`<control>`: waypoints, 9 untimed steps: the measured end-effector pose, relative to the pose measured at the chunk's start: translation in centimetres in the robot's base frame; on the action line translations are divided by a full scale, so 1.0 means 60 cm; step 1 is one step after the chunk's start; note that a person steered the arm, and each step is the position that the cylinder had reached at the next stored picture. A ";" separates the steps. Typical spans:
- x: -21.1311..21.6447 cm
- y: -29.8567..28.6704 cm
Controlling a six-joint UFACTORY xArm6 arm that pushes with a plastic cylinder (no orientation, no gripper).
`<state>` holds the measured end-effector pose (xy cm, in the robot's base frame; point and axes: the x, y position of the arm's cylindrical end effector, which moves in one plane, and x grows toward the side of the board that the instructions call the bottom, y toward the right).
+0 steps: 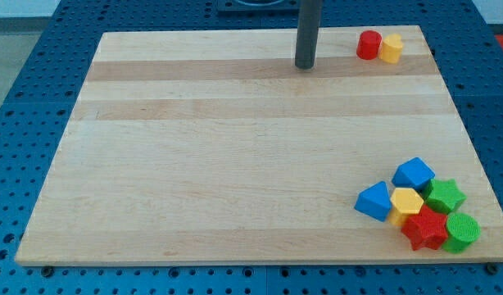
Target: Move the red circle away from the yellow heart
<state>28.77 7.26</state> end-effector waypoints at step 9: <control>0.020 0.183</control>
<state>29.95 18.25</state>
